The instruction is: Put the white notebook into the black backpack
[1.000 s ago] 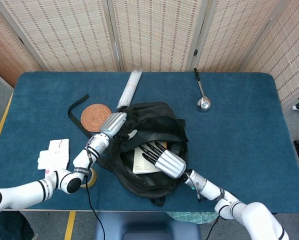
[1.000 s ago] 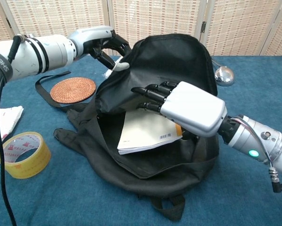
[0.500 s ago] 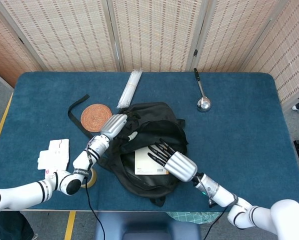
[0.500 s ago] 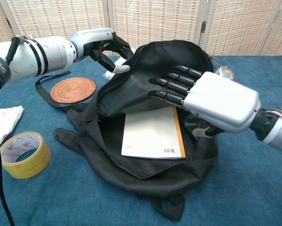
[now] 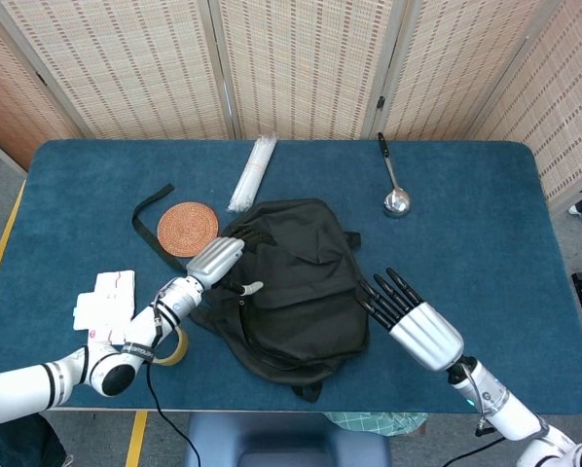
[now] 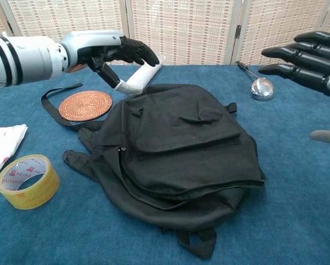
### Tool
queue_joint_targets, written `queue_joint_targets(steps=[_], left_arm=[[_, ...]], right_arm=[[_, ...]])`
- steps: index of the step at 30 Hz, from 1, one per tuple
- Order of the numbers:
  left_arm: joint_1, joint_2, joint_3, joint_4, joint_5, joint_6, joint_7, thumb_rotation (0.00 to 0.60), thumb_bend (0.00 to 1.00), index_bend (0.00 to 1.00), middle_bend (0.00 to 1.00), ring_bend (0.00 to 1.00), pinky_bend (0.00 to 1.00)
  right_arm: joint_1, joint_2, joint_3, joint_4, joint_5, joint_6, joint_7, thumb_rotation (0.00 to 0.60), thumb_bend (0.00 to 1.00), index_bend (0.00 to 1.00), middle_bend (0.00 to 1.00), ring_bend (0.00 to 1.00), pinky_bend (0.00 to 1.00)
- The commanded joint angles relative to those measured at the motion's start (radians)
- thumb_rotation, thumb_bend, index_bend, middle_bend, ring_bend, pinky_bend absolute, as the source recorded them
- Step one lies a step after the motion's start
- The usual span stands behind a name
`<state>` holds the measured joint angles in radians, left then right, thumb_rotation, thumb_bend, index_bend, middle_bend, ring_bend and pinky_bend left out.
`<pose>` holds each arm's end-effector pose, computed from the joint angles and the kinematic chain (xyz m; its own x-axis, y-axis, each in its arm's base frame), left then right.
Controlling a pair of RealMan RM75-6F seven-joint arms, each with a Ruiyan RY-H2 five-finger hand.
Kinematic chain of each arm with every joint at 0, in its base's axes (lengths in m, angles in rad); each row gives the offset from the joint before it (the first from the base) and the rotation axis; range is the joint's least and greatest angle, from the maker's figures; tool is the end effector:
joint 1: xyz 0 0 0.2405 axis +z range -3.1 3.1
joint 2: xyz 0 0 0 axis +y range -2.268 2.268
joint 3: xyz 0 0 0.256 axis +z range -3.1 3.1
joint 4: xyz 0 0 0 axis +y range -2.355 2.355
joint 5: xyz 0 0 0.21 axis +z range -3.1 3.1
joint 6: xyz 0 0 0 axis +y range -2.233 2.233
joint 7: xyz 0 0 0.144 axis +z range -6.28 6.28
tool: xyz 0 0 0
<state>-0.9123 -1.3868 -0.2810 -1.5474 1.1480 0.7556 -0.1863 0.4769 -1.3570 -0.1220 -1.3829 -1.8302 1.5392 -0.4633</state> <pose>-0.0765 0.3825 0.0243 0.1107 0.4516 0.8854 0.9117 -0.4008 0.0905 -0.2183 -0.2384 0.0679 0.6753 0.3374 0.6558 -0.4111 -0.5661 0.7145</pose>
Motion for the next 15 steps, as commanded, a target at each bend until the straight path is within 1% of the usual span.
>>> queue_joint_targets(steps=[1, 2, 5, 7, 10, 13, 15], left_arm=[[0.045, 0.037, 0.013, -0.022, 0.001, 0.052, 0.0, 0.6, 0.35, 0.24, 0.19, 0.13, 0.0], [0.059, 0.045, 0.017, -0.024, -0.005, 0.069, 0.004, 0.6, 0.35, 0.25, 0.19, 0.13, 0.0], [0.116, 0.073, 0.032, -0.04, -0.022, 0.133, 0.008, 0.6, 0.35, 0.25, 0.19, 0.13, 0.0], [0.154, 0.09, 0.043, -0.047, -0.025, 0.176, 0.007, 0.6, 0.35, 0.26, 0.19, 0.13, 0.0], [0.223, 0.109, 0.073, -0.035, -0.018, 0.27, 0.045, 0.6, 0.35, 0.27, 0.19, 0.13, 0.0], [0.279, 0.125, 0.095, -0.03, -0.02, 0.335, 0.07, 0.6, 0.35, 0.27, 0.19, 0.13, 0.0], [0.323, 0.14, 0.112, -0.029, -0.021, 0.382, 0.085, 0.6, 0.35, 0.27, 0.19, 0.13, 0.0]], right_arm=[[-0.023, 0.04, 0.022, -0.04, 0.05, -0.002, 0.075, 0.6, 0.16, 0.0, 0.02, 0.1, 0.01], [-0.026, 0.05, 0.025, -0.05, 0.063, -0.007, 0.102, 0.6, 0.24, 0.0, 0.03, 0.13, 0.04], [-0.035, 0.094, 0.029, -0.088, 0.106, -0.041, 0.186, 0.6, 0.39, 0.01, 0.09, 0.18, 0.08], [-0.044, 0.117, 0.037, -0.1, 0.13, -0.047, 0.228, 0.6, 0.44, 0.01, 0.12, 0.18, 0.08], [-0.067, 0.142, 0.053, -0.103, 0.172, -0.046, 0.285, 0.6, 0.45, 0.01, 0.12, 0.17, 0.08], [-0.088, 0.155, 0.062, -0.097, 0.201, -0.048, 0.327, 0.6, 0.45, 0.01, 0.11, 0.17, 0.07], [-0.103, 0.171, 0.065, -0.102, 0.233, -0.066, 0.347, 0.6, 0.45, 0.01, 0.09, 0.14, 0.05]])
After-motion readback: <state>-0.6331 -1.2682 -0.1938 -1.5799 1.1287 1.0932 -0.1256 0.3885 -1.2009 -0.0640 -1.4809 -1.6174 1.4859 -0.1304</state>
